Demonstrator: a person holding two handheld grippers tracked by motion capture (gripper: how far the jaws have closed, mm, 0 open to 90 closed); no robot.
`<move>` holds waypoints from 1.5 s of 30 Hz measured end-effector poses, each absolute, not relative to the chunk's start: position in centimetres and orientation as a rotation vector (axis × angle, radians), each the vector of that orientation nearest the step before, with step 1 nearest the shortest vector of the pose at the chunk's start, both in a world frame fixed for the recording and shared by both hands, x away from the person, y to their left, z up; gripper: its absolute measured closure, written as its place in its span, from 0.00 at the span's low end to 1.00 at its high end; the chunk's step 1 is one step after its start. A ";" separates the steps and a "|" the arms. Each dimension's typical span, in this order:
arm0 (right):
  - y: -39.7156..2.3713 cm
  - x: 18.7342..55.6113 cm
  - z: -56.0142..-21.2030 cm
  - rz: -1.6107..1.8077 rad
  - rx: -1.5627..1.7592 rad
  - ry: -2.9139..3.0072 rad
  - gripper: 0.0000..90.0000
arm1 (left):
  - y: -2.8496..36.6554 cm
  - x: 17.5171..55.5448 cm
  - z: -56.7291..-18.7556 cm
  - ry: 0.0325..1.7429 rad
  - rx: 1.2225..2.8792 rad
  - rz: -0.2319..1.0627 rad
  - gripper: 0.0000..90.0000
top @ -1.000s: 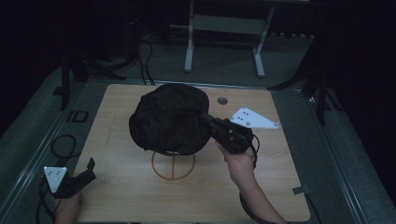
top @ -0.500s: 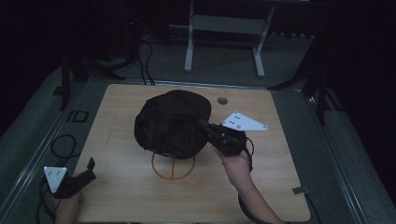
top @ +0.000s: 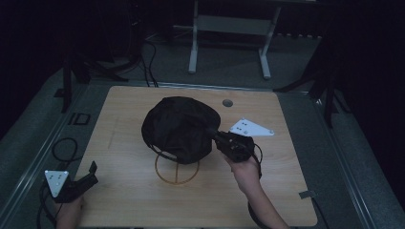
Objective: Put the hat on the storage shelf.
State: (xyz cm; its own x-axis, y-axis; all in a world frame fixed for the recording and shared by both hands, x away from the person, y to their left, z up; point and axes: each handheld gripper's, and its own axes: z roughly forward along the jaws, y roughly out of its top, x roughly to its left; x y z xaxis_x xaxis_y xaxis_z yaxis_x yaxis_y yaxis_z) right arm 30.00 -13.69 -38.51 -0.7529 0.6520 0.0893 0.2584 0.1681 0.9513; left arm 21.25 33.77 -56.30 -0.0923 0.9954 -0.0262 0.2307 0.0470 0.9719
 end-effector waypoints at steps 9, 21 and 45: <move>-14.2 30.1 -39.1 1.656 0.863 2.124 0.98 | 33.8 21.2 -56.3 1.465 1.308 1.127 0.02; -12.9 30.1 -39.3 1.640 0.820 2.163 0.99 | 33.8 21.2 -56.3 1.463 1.308 1.125 0.02; -12.0 30.2 -41.2 1.567 0.839 2.250 0.69 | 33.8 21.2 -56.3 1.462 1.307 1.124 0.02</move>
